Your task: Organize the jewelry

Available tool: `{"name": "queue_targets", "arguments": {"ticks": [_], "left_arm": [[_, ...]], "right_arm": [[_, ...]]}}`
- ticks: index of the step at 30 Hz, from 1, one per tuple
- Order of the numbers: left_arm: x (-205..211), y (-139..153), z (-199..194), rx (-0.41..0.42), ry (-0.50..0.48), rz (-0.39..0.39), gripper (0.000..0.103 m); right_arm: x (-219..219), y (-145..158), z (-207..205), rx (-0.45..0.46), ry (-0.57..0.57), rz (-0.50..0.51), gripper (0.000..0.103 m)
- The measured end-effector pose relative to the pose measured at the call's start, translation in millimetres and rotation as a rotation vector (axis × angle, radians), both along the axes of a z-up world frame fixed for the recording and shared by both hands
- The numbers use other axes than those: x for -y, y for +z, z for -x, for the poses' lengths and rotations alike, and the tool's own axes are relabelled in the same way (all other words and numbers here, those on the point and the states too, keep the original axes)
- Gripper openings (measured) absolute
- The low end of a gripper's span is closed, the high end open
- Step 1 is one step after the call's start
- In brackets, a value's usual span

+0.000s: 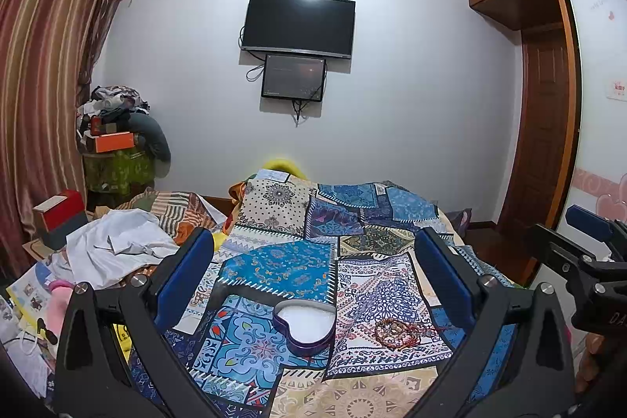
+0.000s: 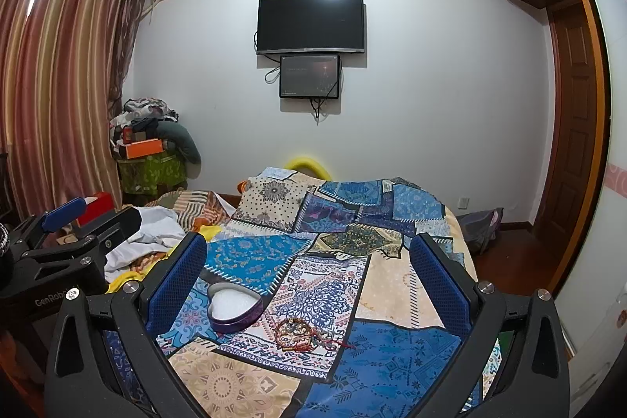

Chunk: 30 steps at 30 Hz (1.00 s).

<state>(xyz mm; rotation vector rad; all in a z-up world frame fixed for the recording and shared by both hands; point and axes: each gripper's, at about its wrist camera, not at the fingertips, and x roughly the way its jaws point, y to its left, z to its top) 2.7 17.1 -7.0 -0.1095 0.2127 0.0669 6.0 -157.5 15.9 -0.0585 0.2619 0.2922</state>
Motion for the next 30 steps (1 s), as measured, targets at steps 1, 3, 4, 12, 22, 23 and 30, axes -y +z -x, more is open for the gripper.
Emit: {"name": "queue_targets", "arguments": {"ticks": [1,3,4,12,22,23,30], "left_arm": [[0,0,0,0.0,0.0,0.0,0.103],[0,0,0,0.0,0.001,0.0,0.103],[0,0,0,-0.001,0.0,0.0,0.103],[0,1,1,0.001,0.0,-0.001,0.103],[1,3,1,-0.005,-0.003,-0.002,0.103],[1,3,0,-0.007,-0.004,-0.003,0.103],[5,-3,-13,-0.039,-0.004,-0.014,0.103]], "right_arm": [[0,0,0,0.0,0.0,0.0,0.103],[0,0,0,0.001,0.0,0.0,0.103],[0,0,0,0.0,0.0,0.001,0.103],[1,0,1,0.0,-0.001,0.0,0.103],[3,-1,-1,-0.007,-0.002,-0.001,0.103],[4,-2,-2,-0.011,-0.003,-0.002,0.103],[9,-7,-12,-0.04,-0.012,-0.004,0.103]]}}
